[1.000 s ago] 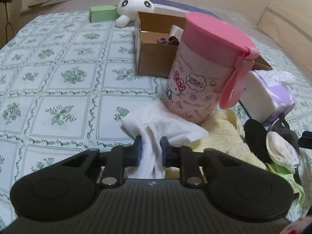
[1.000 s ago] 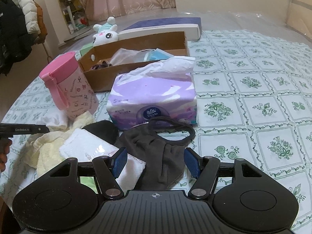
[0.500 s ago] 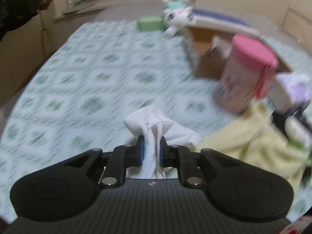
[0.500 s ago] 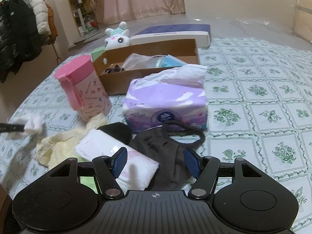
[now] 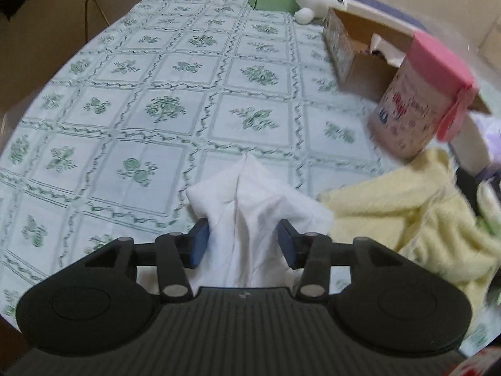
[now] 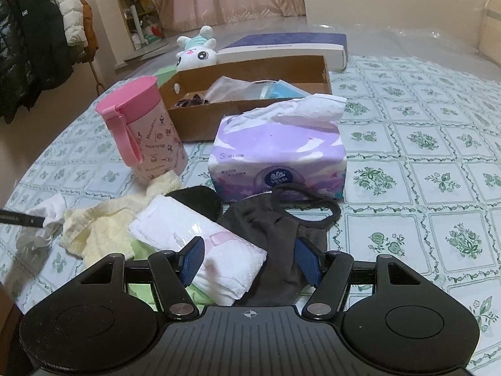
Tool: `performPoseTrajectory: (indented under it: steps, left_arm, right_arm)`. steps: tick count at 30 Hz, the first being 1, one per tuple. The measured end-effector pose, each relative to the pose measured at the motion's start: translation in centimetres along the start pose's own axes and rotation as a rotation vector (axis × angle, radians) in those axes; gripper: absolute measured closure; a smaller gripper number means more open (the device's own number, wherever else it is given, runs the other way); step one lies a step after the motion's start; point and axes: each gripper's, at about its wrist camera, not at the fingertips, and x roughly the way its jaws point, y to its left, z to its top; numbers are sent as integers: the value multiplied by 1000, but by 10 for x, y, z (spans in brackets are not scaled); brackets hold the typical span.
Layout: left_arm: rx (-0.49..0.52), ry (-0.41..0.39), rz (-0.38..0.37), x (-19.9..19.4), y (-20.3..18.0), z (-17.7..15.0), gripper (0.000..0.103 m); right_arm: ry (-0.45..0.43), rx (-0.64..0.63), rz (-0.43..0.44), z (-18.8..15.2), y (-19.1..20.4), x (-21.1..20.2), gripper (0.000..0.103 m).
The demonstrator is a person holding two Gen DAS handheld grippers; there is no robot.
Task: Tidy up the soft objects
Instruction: 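Grasp the white cloth with the left gripper and lift it, then grasp the white pink-printed pad with the right gripper while the left gripper holds the cloth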
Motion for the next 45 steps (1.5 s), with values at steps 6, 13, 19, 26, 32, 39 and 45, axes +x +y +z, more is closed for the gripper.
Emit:
performPoseTrajectory:
  steps: [6,13,19,26,32,39,45]
  left_arm:
    - [-113,-3,-54,4,3,8,37]
    - [-72,-37,5,15,-8,5,76]
    - [15,-62,53,10,-15,3,90]
    - [37,-70,60,1,-13,2,90]
    - [31,-57,64,3,-11,-1,90]
    - [43,-55,58,5,-13,-1,90]
    - [40,-53,54,5,-10,-1,90]
  right_arm:
    - [11,0,8,-1,0,5,39]
    - [12,-20,25,0,1,7,39]
    - [31,-75,73,1,6,12,39]
    - [72,-271,154,4,24,26,39]
    - [111,-444,207,8,32,41,39]
    - [150,-489,278,12,31,50,37]
    - [171,-528,316,14,33,52,37]
